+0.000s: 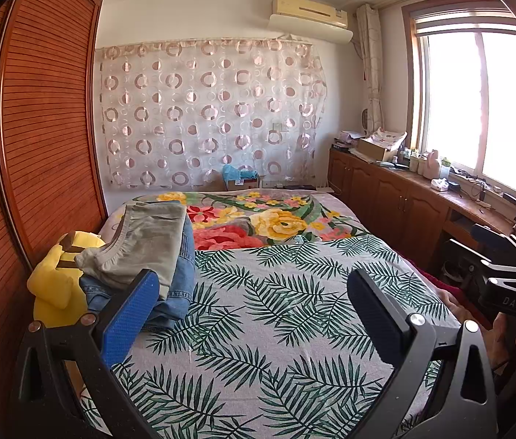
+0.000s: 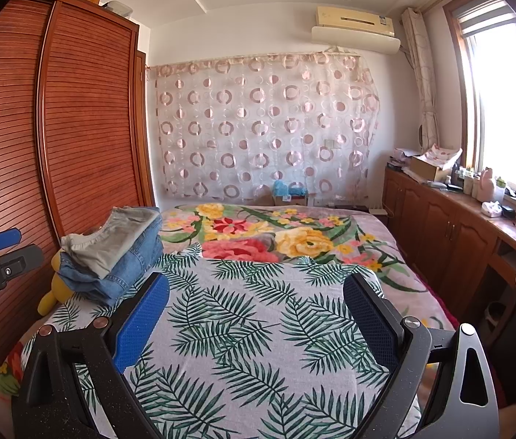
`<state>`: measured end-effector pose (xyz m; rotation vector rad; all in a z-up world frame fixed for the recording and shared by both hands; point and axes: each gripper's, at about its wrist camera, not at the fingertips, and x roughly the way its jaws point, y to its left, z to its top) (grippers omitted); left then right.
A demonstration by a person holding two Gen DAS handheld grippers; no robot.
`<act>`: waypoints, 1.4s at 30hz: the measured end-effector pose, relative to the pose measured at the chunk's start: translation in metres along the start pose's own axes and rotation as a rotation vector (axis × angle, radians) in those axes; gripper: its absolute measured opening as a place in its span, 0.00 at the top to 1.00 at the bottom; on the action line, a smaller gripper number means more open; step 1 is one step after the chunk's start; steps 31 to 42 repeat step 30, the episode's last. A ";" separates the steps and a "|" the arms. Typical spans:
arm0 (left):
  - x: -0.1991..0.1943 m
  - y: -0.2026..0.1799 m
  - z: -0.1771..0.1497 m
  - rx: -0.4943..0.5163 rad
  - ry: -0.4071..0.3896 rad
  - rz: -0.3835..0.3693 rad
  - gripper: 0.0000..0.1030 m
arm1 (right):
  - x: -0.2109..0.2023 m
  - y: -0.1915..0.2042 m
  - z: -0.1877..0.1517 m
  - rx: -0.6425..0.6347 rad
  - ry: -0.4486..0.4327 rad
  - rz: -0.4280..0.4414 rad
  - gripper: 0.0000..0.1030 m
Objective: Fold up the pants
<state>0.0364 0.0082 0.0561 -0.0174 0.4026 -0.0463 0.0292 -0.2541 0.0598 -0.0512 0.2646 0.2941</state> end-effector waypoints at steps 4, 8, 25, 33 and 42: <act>0.000 0.000 0.000 0.000 -0.001 0.000 0.00 | 0.001 0.000 0.000 0.001 0.000 -0.003 0.06; 0.000 -0.001 0.000 -0.001 0.000 0.001 0.00 | 0.000 0.002 -0.002 0.002 -0.002 -0.004 0.06; 0.000 0.000 -0.002 0.001 -0.001 0.000 0.00 | 0.000 0.005 -0.004 0.004 -0.002 -0.004 0.06; -0.001 0.000 -0.003 0.000 0.000 -0.001 0.00 | -0.001 0.005 -0.004 0.007 -0.006 -0.005 0.06; -0.001 0.000 -0.003 0.000 0.000 -0.001 0.00 | -0.001 0.005 -0.004 0.007 -0.006 -0.005 0.06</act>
